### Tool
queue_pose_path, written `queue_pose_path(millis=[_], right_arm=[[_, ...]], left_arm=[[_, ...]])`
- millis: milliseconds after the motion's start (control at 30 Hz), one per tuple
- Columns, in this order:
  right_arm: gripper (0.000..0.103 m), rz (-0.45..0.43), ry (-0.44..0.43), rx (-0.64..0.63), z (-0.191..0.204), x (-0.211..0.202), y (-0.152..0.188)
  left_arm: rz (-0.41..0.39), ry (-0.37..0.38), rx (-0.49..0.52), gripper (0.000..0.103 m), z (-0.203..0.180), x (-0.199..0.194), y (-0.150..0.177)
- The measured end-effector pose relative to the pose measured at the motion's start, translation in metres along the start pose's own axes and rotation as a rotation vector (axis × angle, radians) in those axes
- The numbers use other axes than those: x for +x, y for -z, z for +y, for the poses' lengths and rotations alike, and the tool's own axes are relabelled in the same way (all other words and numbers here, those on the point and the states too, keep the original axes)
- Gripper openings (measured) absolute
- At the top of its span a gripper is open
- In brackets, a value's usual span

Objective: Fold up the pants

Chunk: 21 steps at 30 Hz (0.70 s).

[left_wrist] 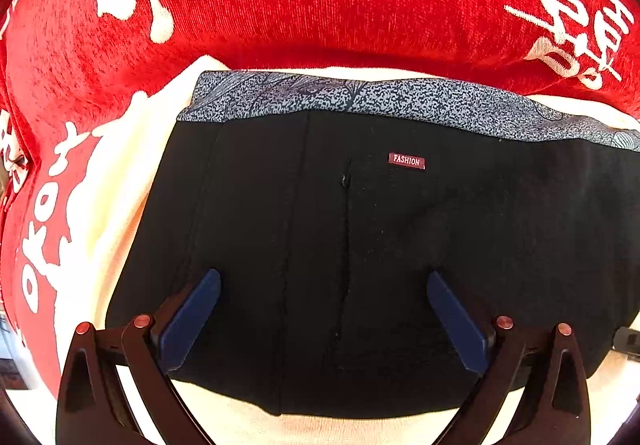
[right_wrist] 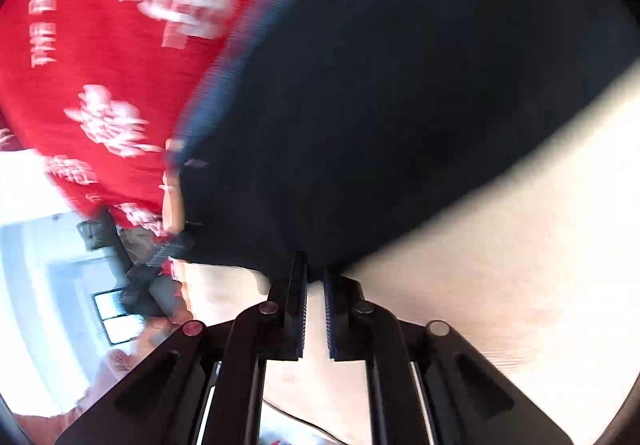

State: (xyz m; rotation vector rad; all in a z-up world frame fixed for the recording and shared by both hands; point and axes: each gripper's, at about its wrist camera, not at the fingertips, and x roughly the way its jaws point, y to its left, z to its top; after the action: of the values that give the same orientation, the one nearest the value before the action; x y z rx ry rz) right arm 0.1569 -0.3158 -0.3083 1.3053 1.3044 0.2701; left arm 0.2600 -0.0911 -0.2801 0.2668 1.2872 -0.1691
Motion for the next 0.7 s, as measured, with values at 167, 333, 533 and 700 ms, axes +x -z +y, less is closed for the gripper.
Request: queue_pose_path(millis=[167,333,533,700], right_arm=[[0.016,0.067,0.149,-0.167,0.045,-0.041,-0.008],[0.055,-0.118,0.320,-0.363,0.097,-0.057,-0.088],[0.020,-0.179,0.495,-0.396,0.099,-0.018,-0.171],[0.020,-0.284,0.528,-0.255,0.085,-0.064,-0.194]], left_arm=[[0.022,0.051,0.003,0.103,-0.017,-0.030,-0.010],[-0.045,0.133,0.013,0.103,-0.076,-0.031,-0.054],[-0.026,-0.045,0.007,0.103,-0.107,0.029,-0.088],[0.011,0.001,0.007,0.103,-0.090,0.004,-0.084]])
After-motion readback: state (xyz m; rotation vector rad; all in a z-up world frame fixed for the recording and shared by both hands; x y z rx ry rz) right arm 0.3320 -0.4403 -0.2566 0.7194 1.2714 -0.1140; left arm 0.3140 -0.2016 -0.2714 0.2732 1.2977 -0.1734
